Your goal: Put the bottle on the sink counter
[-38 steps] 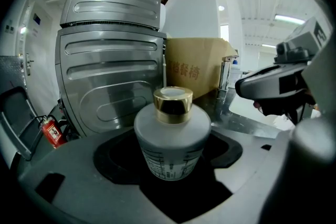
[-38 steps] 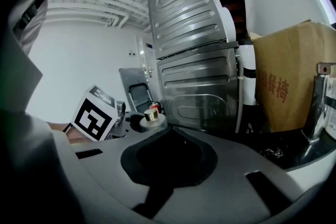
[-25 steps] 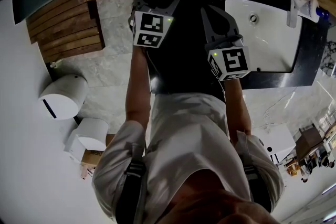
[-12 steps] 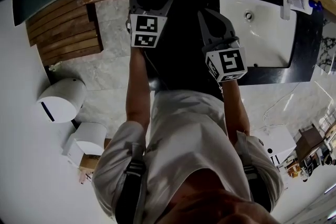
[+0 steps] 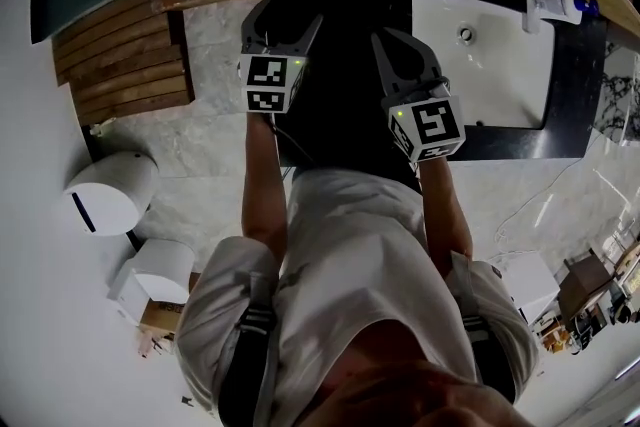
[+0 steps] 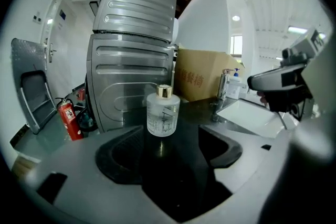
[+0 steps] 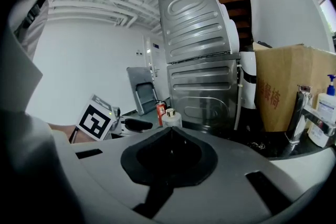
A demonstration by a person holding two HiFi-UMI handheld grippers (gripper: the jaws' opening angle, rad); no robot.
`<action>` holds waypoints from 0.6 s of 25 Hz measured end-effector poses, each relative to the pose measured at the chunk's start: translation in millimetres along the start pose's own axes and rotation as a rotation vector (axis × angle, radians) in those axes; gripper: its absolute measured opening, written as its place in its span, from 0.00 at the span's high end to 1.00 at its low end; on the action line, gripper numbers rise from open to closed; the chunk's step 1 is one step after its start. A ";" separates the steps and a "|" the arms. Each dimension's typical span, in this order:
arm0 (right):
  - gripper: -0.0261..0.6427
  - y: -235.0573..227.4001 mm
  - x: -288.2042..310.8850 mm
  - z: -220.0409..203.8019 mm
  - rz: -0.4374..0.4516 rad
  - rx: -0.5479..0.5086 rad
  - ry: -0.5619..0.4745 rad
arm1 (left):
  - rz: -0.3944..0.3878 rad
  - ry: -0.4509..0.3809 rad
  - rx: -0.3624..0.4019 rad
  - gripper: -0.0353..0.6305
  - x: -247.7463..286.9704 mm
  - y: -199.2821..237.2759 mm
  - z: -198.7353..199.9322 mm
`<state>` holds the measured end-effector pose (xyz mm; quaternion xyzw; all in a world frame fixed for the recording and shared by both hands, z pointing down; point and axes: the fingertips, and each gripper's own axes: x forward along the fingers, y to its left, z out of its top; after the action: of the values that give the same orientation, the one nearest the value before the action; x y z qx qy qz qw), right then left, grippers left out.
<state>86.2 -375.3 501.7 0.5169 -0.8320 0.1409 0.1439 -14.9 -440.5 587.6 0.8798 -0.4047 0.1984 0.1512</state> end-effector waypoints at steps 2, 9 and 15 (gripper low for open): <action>0.96 4.8 -4.1 0.5 0.018 -0.004 -0.002 | -0.021 -0.031 -0.029 0.45 -11.2 -6.1 4.8; 0.96 17.4 -21.1 16.2 0.059 -0.013 -0.040 | 0.005 -0.117 -0.038 0.62 -54.3 -23.6 32.7; 0.96 24.0 -40.3 40.1 0.089 -0.026 -0.103 | 0.017 -0.186 -0.015 0.68 -92.3 -46.1 62.8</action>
<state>77.9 -347.4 447.3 0.4840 -0.8623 0.1097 0.1012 -19.8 -378.2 484.2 0.8898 -0.4259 0.1140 0.1176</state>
